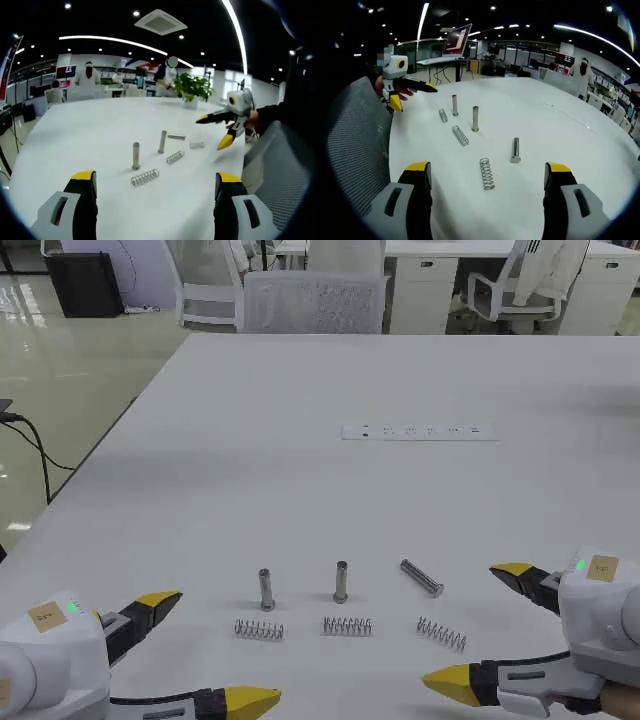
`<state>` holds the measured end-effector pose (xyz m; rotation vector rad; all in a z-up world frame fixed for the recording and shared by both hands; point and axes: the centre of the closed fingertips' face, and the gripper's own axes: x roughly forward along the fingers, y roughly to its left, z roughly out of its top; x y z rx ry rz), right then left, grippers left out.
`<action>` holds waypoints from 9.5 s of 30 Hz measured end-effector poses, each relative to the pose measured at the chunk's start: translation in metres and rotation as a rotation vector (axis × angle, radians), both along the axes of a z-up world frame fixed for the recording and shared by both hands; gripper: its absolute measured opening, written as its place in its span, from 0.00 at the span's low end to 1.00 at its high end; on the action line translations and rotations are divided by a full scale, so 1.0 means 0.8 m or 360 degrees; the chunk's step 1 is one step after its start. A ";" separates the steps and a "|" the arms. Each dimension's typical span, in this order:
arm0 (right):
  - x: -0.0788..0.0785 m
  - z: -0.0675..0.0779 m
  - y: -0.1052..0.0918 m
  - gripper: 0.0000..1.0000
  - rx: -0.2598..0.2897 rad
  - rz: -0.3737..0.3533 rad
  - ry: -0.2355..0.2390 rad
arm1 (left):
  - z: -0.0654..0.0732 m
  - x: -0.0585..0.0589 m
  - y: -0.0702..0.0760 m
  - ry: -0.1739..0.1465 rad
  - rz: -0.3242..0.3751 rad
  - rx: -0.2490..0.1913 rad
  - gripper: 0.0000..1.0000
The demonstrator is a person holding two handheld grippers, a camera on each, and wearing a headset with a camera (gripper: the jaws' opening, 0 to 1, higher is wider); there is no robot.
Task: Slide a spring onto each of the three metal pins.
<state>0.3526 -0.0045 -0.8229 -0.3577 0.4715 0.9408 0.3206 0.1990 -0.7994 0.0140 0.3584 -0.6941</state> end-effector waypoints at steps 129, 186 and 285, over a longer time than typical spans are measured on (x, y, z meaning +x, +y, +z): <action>0.111 0.005 0.017 0.50 -0.0303 -0.0037 0.0098 | -0.003 -0.001 -0.001 0.0027 0.0004 0.0003 0.94; 0.124 -0.046 0.031 0.05 -0.0451 -0.0200 0.0443 | -0.006 0.001 0.004 0.0036 0.0011 0.0007 0.91; 0.064 0.013 0.001 0.15 -0.0279 -0.0199 0.0312 | -0.012 -0.006 -0.004 0.0059 -0.0049 0.0052 0.90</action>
